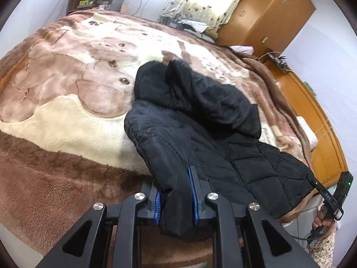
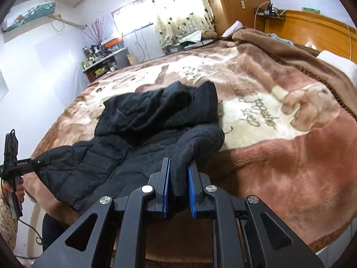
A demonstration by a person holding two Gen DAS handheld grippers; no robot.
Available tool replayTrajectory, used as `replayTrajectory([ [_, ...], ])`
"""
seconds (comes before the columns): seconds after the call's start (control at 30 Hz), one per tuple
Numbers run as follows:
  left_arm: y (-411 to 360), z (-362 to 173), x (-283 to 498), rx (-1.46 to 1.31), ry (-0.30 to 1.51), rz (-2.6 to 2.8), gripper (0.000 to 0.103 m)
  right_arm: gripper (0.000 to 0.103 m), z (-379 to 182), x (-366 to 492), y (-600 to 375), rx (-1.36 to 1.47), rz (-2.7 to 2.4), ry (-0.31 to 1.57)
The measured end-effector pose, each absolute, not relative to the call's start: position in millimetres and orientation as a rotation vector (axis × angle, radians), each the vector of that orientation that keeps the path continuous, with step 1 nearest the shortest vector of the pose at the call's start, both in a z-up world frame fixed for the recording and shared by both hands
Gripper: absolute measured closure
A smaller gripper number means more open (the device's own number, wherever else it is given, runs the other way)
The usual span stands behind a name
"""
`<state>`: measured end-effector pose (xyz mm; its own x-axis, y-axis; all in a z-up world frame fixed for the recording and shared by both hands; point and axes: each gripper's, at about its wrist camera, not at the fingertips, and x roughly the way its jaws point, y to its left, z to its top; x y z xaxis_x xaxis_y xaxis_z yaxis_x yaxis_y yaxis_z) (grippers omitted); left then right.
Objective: Fold large clothes
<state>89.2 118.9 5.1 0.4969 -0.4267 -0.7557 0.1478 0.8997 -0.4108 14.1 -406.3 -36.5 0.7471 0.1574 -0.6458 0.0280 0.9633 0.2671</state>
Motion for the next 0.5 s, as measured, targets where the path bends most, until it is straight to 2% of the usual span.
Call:
replayTrajectory([
  [0.23,120,32,94,-0.338,0.959,-0.358,0.082,0.088,-12,20,-423,0.273,0.066,0.689],
  [0.5,113,52,169,-0.412,0.952,-0.331,0.082,0.088,6,82,-428,0.276,0.051,0.673],
])
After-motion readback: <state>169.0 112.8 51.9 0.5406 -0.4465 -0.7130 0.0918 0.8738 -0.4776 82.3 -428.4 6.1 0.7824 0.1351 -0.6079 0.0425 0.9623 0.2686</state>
